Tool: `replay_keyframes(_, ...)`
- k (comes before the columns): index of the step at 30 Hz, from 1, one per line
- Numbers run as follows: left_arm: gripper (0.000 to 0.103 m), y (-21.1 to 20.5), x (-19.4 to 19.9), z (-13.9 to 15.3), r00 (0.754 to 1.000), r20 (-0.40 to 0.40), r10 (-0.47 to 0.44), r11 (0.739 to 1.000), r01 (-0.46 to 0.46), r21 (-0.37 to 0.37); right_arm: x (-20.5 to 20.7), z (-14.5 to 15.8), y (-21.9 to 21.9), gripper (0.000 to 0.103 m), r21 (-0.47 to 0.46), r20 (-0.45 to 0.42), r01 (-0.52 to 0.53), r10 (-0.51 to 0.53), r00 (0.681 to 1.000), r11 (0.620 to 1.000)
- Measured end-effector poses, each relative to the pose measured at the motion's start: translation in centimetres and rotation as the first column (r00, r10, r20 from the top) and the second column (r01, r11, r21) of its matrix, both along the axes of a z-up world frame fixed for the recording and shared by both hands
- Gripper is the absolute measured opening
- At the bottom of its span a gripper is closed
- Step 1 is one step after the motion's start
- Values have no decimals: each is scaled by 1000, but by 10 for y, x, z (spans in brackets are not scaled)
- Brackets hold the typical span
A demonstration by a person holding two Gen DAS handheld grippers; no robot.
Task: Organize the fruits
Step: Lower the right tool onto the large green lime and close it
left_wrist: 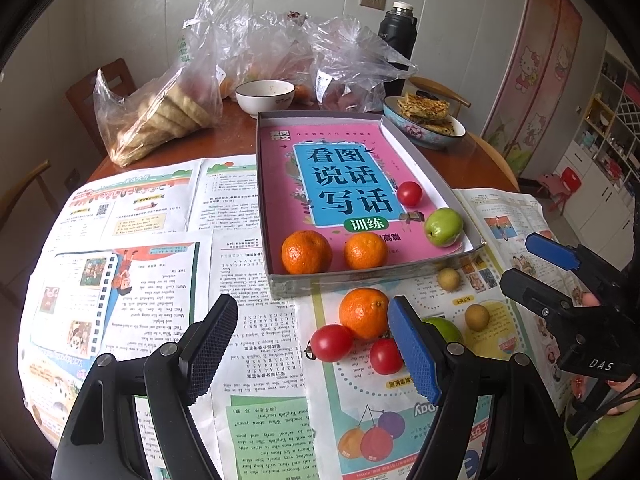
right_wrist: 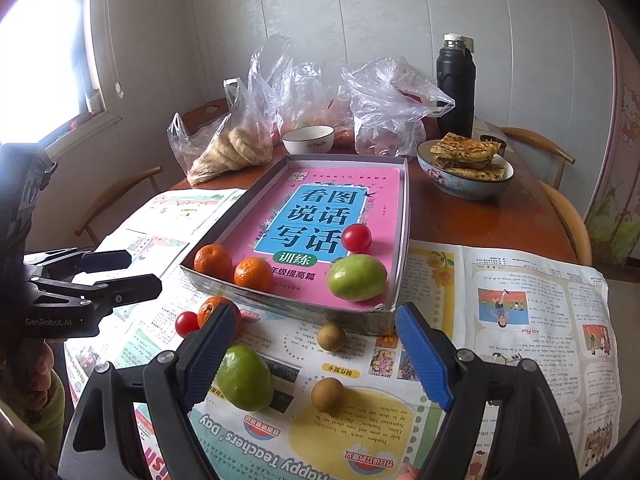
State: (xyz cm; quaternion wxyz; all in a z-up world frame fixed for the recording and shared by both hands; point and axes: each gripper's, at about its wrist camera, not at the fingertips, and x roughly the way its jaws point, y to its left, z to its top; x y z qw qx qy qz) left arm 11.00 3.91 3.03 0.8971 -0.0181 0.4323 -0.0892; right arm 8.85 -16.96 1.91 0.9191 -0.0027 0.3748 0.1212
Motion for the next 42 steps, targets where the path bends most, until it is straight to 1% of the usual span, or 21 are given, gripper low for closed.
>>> replay_keyframes(17, 79, 6, -9, -6, 1000, -27, -1, 1000, 1, 7, -17, -7, 13, 82, -1, -19, -48, 48, 999, 999)
replay_keyframes(42, 79, 1, -15, -37, 993, -115, -31, 999, 34, 23, -28, -32, 33, 82, -24, -82, -135, 132, 988, 991)
